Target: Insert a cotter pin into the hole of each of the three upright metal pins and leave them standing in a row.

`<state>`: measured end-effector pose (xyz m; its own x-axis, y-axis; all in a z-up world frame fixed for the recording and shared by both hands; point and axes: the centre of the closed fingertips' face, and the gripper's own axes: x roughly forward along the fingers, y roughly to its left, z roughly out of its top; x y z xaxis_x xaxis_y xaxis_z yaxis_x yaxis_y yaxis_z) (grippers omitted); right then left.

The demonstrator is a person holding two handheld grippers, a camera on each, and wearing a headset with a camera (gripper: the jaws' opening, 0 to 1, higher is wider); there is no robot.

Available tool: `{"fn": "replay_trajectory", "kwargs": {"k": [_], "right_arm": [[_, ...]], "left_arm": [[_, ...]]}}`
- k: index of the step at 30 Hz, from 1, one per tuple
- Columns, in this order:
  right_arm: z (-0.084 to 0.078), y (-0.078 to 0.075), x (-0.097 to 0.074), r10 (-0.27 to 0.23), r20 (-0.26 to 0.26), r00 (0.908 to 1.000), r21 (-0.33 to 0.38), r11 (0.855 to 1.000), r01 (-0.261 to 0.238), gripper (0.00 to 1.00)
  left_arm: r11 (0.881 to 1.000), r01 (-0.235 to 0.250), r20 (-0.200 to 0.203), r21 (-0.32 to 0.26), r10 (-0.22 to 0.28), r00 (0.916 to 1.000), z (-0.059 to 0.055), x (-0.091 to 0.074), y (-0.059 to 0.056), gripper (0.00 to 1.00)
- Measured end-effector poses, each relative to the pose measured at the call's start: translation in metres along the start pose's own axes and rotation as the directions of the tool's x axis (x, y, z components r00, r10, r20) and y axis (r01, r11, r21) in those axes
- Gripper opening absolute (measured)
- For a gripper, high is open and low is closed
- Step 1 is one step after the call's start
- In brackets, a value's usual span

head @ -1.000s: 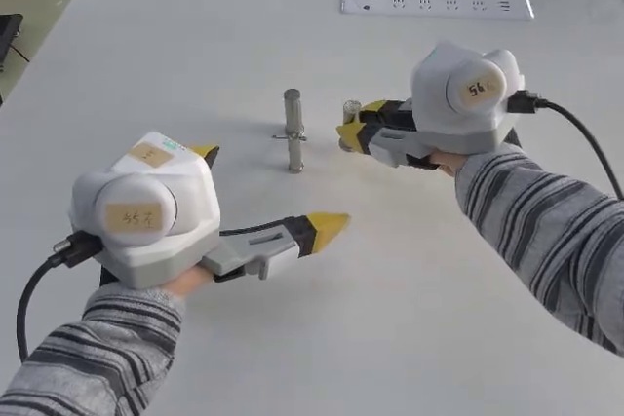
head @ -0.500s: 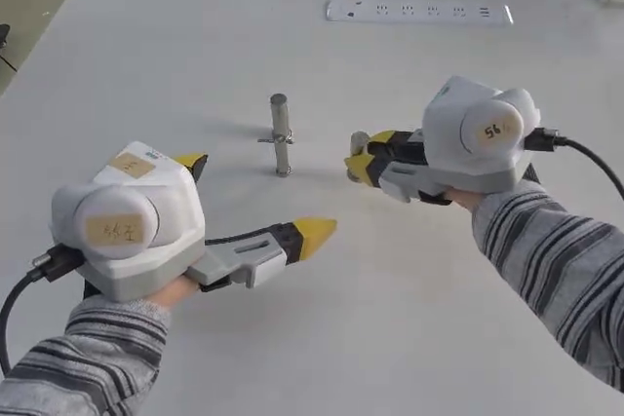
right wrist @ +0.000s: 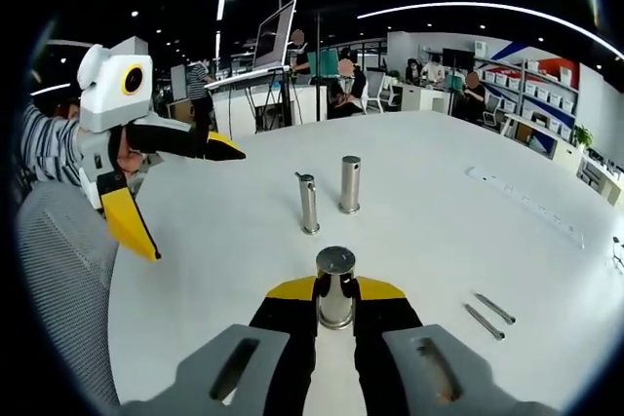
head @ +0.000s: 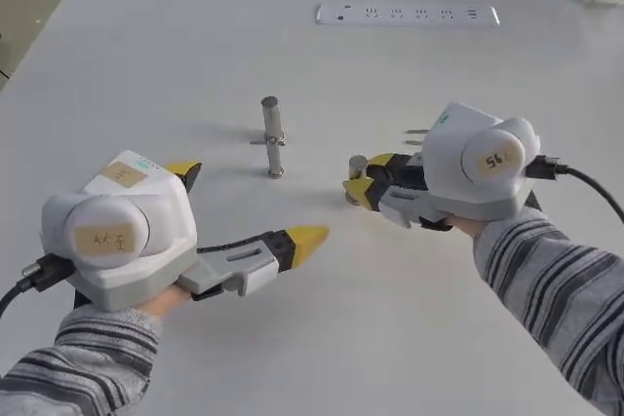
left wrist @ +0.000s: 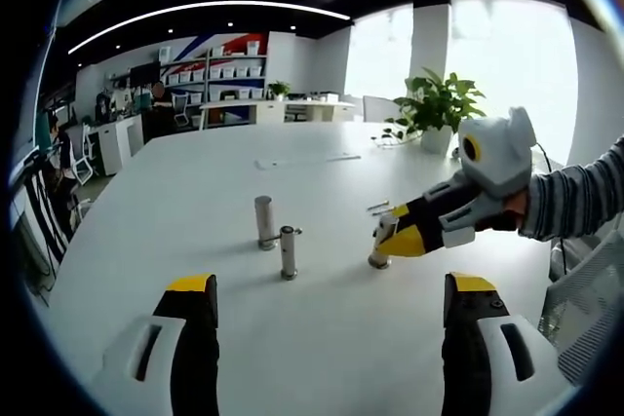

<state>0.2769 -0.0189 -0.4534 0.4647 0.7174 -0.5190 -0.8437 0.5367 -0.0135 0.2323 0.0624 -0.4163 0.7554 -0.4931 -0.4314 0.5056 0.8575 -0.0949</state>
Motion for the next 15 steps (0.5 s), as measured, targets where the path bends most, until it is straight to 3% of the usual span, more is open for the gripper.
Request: {"fn": "replay_trajectory", "kwargs": {"k": [15], "right_arm": [[-0.0083,0.0045,-0.0026,0.011,-0.004,0.9999,-0.01,1.0,-0.011,0.08]], "left_arm": [[1.0,-0.003,-0.002,0.003,0.003,1.0,0.0009,-0.0005,0.0017,0.95]]}}
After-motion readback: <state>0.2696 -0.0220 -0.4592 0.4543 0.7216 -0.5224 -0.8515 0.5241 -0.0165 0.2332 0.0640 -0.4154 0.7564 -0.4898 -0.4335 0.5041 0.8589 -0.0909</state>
